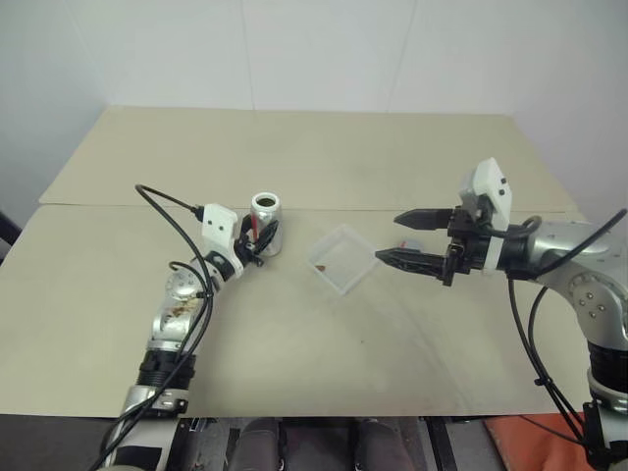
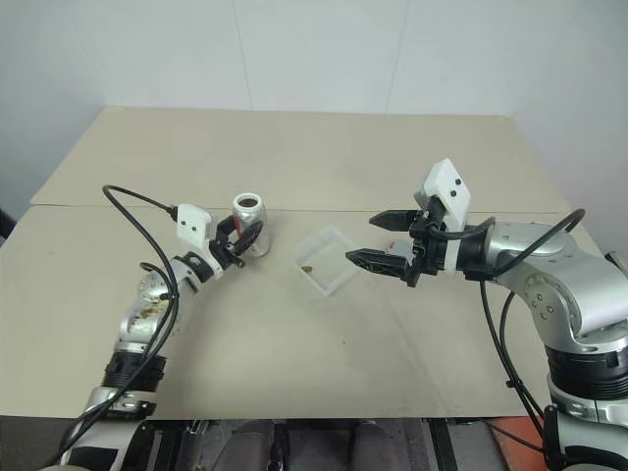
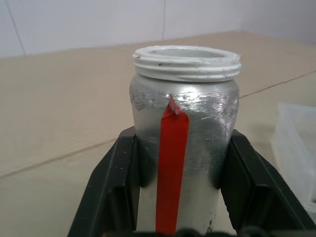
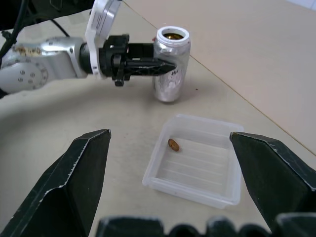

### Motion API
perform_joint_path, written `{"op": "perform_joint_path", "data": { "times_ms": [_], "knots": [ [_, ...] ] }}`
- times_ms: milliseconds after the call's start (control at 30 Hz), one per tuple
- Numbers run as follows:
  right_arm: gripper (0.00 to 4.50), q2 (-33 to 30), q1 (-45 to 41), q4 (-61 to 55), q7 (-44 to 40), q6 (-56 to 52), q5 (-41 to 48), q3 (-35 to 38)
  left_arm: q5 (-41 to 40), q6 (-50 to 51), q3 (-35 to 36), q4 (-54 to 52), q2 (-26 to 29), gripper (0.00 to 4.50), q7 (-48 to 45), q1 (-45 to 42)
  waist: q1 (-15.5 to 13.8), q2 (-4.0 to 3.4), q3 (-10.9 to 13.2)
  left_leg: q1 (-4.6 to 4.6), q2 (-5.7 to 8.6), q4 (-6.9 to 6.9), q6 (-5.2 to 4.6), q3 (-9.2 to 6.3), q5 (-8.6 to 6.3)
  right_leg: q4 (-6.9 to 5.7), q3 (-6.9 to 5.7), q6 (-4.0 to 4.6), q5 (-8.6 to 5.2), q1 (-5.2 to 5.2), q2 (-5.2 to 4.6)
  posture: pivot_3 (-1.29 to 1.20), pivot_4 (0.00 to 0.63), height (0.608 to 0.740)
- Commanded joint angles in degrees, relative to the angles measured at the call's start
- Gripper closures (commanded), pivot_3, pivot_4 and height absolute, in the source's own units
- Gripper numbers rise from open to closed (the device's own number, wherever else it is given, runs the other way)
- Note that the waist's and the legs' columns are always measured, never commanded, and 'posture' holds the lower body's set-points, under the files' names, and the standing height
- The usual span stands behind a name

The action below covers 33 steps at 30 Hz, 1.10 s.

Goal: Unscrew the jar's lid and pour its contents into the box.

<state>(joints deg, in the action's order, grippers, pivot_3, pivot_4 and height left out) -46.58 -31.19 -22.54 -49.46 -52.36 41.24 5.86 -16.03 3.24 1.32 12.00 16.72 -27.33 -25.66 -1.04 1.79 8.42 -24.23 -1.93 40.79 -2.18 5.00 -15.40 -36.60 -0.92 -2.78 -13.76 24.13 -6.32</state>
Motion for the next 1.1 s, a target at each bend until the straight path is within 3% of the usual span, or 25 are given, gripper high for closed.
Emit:
{"op": "perform_joint_path", "data": {
  "times_ms": [33,167,433,667,700,900,1033,1100],
  "knots": [
    [0.03,-0.6,-0.2,-2.0,0.0,1.8,0.4,1.7,0.7,-5.7,1.4,0.8,-1.9,2.64,0.6,-0.1,0.0,0.00,0.0,0.00,0.00,0.00,0.00,0.00,0.00,0.00,0.00,0.00,0.00,0.00,0.00,0.00,0.150,0.740],
    [0.03,-0.3,0.0,-2.4,0.0,2.2,0.4,1.7,1.8,-12.4,1.7,5.4,-3.8,2.64,0.1,0.1,0.2,0.00,0.0,0.03,0.00,-0.02,-0.02,0.00,-0.01,0.00,0.01,0.00,0.00,0.00,0.00,0.00,0.150,0.740],
    [0.03,-0.3,0.7,-3.5,0.2,2.6,0.7,1.9,4.0,-16.6,0.7,9.8,-4.1,2.64,-1.6,0.1,0.3,-0.01,0.0,0.03,-0.01,-0.03,-0.05,0.00,-0.03,0.00,0.00,0.00,0.00,0.00,0.00,0.00,0.150,0.740],
    [0.00,0.0,1.7,-4.3,0.5,3.5,0.4,1.5,4.3,-16.3,1.2,7.5,-2.4,0.30,-3.4,2.7,0.3,0.00,0.0,0.04,-0.02,-0.04,-0.25,0.00,-0.15,0.01,0.00,0.00,0.00,0.01,0.00,0.00,0.150,0.740],
    [0.00,0.0,1.9,-4.4,0.4,3.7,0.3,1.5,4.1,-15.8,1.3,6.4,-1.7,0.01,-4.0,3.5,0.4,0.00,0.0,0.04,-0.03,-0.04,-0.25,0.01,-0.15,0.01,0.00,0.00,0.00,0.01,0.00,0.00,0.150,0.740],
    [0.00,0.1,3.2,-5.2,0.2,4.3,0.3,1.2,1.8,-11.0,2.8,-2.3,4.2,0.01,-8.3,8.9,0.4,-0.01,0.0,0.05,-0.05,-0.04,-0.26,0.01,-0.15,-0.01,0.01,0.00,0.00,0.02,0.00,0.00,0.150,0.740],
    [0.00,0.0,4.6,-5.6,0.3,4.5,0.4,1.7,-3.8,0.9,4.8,-16.1,13.3,0.01,-13.6,15.2,0.6,-0.02,0.0,0.06,-0.09,-0.08,-0.26,0.01,-0.17,-0.02,0.03,0.01,-0.01,0.04,0.01,0.00,0.150,0.740],
    [0.00,-0.3,5.7,-6.1,-0.2,4.9,0.7,2.1,-10.6,8.2,6.8,-23.7,18.4,0.01,-17.7,17.6,0.6,-0.02,0.0,0.06,-0.11,-0.10,-0.26,0.01,-0.17,-0.01,0.03,0.01,-0.01,0.05,0.01,0.00,0.150,0.740]
  ]
}}
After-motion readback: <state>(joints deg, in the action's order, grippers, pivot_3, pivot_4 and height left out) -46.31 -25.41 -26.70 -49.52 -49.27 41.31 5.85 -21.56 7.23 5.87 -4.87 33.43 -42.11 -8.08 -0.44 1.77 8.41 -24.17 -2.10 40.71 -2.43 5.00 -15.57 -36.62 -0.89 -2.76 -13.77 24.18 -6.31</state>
